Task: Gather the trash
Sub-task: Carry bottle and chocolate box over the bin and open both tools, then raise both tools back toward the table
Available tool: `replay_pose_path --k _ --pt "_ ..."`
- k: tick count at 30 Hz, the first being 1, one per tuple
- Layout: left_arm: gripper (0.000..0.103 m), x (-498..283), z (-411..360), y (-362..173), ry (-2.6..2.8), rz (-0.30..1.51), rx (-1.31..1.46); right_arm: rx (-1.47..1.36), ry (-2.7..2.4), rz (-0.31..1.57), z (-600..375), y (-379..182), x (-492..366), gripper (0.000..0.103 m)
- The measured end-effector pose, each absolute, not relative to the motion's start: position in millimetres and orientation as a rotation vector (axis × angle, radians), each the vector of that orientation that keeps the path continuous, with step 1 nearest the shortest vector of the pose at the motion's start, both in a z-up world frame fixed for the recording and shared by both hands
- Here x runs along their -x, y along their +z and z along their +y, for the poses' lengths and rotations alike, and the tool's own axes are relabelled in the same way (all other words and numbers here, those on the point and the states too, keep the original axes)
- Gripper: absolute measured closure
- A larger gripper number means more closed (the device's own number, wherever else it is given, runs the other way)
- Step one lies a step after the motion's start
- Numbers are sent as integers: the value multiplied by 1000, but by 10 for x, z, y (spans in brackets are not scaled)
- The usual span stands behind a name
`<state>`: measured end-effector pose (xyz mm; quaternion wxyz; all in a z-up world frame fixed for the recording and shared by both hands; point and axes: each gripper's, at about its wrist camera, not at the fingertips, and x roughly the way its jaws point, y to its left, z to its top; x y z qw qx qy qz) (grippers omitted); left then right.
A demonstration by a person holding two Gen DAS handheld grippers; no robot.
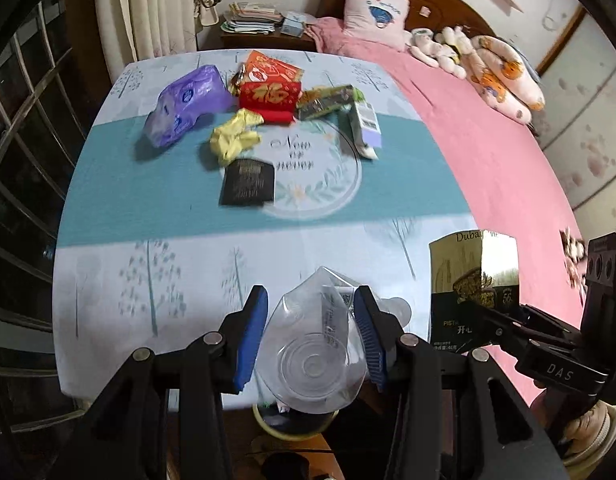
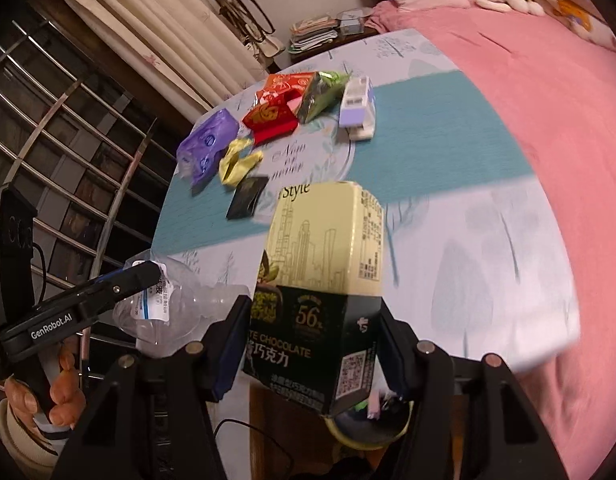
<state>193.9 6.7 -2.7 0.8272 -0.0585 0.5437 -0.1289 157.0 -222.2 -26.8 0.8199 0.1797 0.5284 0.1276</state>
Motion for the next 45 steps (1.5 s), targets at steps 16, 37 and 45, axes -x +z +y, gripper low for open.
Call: replay_pose_path --k 16,37,45 --pt "60 -656 213 -592 -346 1230 32 -398 170 1294 -1915 -917 -218 45" --pt "58 -366 -166 -3137 -262 1388 -71 -337 113 1580 -1848 -3661 -73 43" --pt "21 -398 -88 -3496 -199 1428 -41 -325 91 1564 -1878 -3947 -143 25"
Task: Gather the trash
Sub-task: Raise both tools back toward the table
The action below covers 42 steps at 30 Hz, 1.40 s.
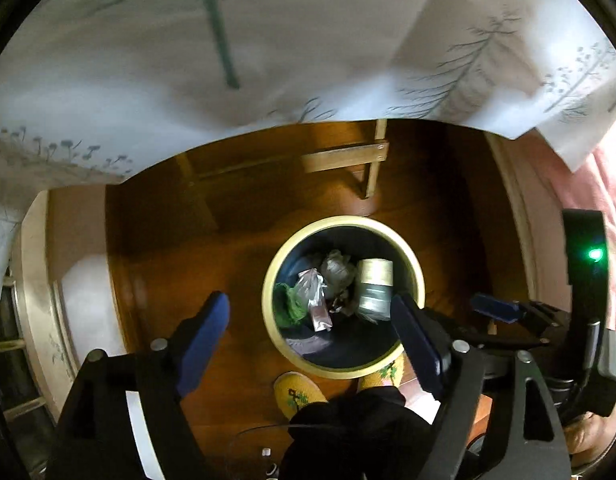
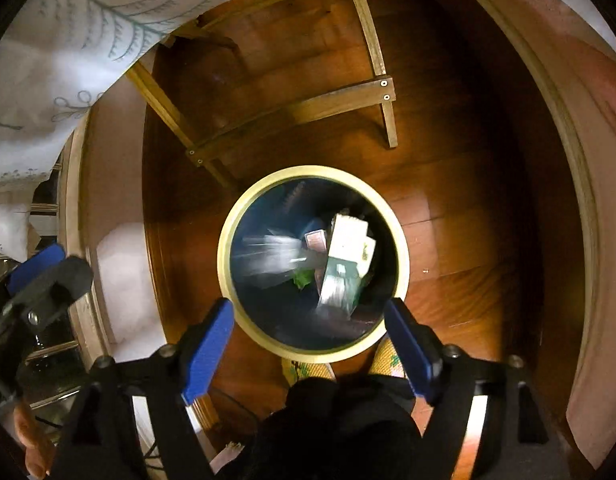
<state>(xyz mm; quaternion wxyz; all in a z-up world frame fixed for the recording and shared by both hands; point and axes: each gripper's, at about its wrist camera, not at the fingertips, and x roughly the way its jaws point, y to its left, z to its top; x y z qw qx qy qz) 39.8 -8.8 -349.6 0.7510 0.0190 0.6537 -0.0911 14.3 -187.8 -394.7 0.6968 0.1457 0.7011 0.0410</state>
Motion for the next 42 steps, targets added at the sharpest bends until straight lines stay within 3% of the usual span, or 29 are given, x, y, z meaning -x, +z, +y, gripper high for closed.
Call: replay_pose_path --k 14,25,35,42 --pt "21 -407 30 -2822 -147 1317 17 -307 130 1480 -1908 -3278 -225 25" --pt "21 -391 68 -1525 -146 1203 22 -293 188 1427 -1964 -2269 -185 25" --pt "21 -358 93 -161 -48 1035 -4 -251 312 1244 -2050 -1066 -467 25" --pt "21 -404 169 362 4 970 54 -246 403 1116 -2034 -405 -727 25"
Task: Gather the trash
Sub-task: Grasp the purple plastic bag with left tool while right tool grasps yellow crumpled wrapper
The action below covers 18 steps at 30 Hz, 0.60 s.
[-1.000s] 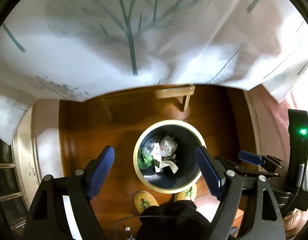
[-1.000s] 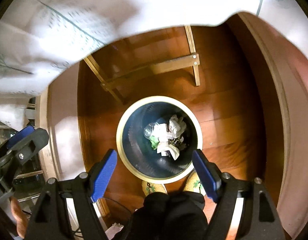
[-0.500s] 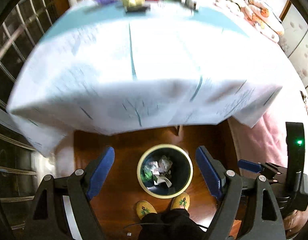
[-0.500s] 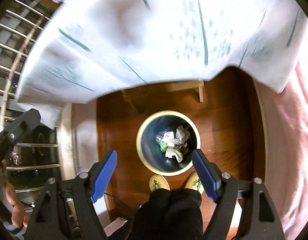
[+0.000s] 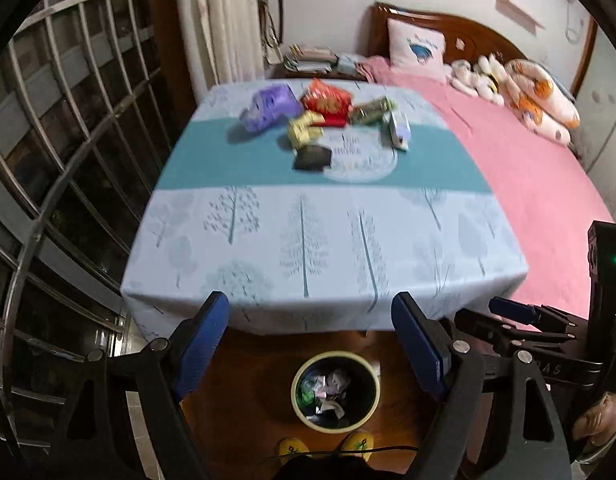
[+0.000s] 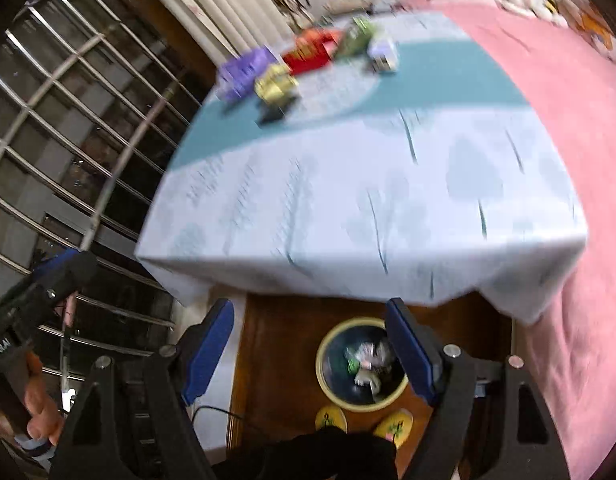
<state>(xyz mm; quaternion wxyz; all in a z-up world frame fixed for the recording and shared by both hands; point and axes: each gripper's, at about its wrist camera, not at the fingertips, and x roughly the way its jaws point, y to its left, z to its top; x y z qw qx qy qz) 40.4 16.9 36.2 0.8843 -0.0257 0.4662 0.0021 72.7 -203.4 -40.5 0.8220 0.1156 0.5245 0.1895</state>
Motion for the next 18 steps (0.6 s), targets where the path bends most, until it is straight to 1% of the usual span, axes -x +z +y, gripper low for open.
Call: replay_pose_path --k 5,10,14,18 --pt "21 -521 269 646 29 926 67 -215 425 1052 -1928 -105 -976 25" --pt "21 -813 412 802 19 911 66 -198 432 1023 -1715 80 -1290 25" --pt "21 -1178 567 860 21 878 28 -185 418 1015 -1520 136 -1601 25" --pt "21 -1796 790 825 -27 863 -42 -218 387 1029 -1283 97 -2046 25"
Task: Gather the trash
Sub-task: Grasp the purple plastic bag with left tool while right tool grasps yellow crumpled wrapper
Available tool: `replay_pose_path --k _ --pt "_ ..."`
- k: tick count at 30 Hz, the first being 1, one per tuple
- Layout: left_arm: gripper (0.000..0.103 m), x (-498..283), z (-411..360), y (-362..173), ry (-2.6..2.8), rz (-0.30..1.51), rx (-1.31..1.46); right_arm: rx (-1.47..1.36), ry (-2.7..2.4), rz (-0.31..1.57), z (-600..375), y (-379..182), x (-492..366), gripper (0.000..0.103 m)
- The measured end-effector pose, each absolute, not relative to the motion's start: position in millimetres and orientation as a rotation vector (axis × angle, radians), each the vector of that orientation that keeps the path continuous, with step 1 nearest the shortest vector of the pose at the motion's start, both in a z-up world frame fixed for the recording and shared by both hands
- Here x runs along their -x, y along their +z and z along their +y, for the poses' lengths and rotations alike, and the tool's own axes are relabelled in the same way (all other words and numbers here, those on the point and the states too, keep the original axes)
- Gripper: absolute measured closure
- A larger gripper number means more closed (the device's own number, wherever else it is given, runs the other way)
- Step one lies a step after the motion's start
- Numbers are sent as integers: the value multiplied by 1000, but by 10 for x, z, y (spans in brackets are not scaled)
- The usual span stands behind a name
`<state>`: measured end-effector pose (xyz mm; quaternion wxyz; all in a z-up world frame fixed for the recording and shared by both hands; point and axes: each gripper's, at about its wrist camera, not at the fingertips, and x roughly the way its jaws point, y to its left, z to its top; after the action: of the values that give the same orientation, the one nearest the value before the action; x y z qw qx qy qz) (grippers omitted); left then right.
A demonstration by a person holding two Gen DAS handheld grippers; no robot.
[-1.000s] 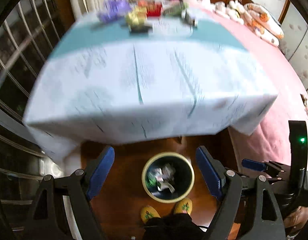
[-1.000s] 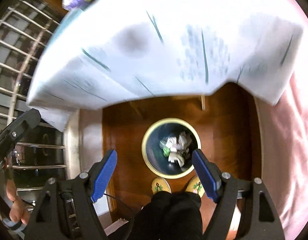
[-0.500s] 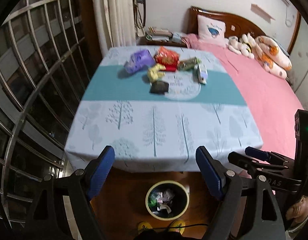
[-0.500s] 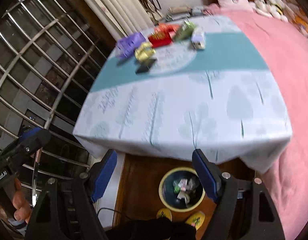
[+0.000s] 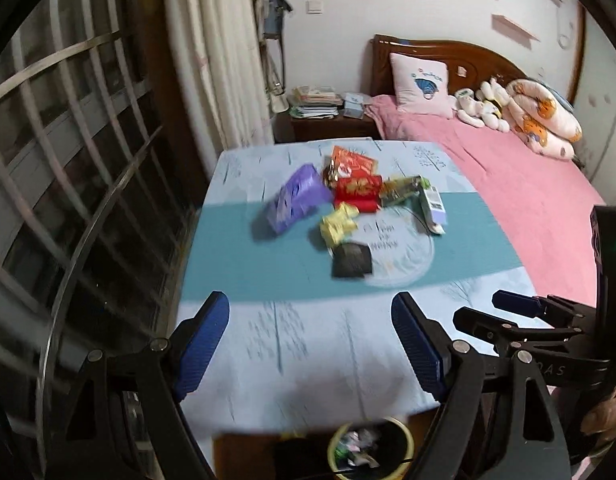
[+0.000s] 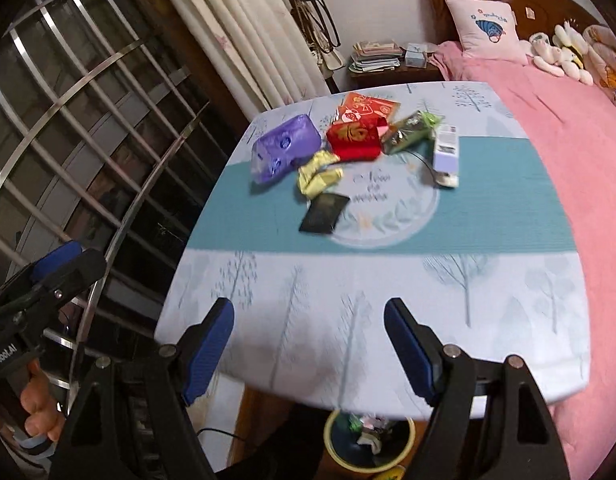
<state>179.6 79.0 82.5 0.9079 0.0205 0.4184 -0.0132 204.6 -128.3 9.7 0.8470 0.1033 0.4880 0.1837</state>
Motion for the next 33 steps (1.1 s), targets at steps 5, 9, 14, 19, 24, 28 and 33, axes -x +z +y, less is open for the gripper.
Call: replay_pose_path --k 5,9,14,19,24,28,33 --pt "21 -2656 1069 655 -105 912 -95 -311 318 1054 -976 -31 -2671 25" --pt "21 -3368 1293 436 -168 976 -100 -368 251 1096 -752 -270 -3172 25" --pt "21 -4031 1411 88 -223 1056 -91 -406 160 1140 -566 -633 -3717 28" --pt "21 -4579 1440 -376 -264 1159 -60 -410 109 1188 -472 -920 -4078 33" --pt "22 -4857 1369 -717 -277 1212 -62 -390 103 1241 -372 -1141 -4261 43" --pt "39 -4993 1345 -902 -283 1252 -42 -397 137 1244 -287 -1202 -4263 56" --pt "65 -5102 1338 -1120 -294 1311 -11 -362 176 1231 -149 -1213 -4249 69"
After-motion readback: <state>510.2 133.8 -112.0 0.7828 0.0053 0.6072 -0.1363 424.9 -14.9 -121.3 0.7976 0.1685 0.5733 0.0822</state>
